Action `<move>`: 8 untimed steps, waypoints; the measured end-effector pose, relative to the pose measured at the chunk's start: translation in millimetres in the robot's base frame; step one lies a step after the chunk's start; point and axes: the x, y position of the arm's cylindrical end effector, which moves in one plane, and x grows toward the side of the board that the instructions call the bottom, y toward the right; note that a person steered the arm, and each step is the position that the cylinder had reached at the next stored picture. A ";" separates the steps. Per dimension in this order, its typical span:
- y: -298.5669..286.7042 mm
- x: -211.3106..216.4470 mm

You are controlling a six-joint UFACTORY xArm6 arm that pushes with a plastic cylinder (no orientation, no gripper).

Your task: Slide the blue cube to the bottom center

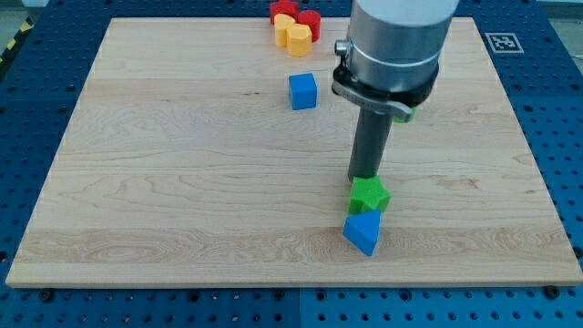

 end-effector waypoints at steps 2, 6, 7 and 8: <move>-2.1 -1.6; -179.6 -149.7; -164.8 -187.0; -113.8 -191.0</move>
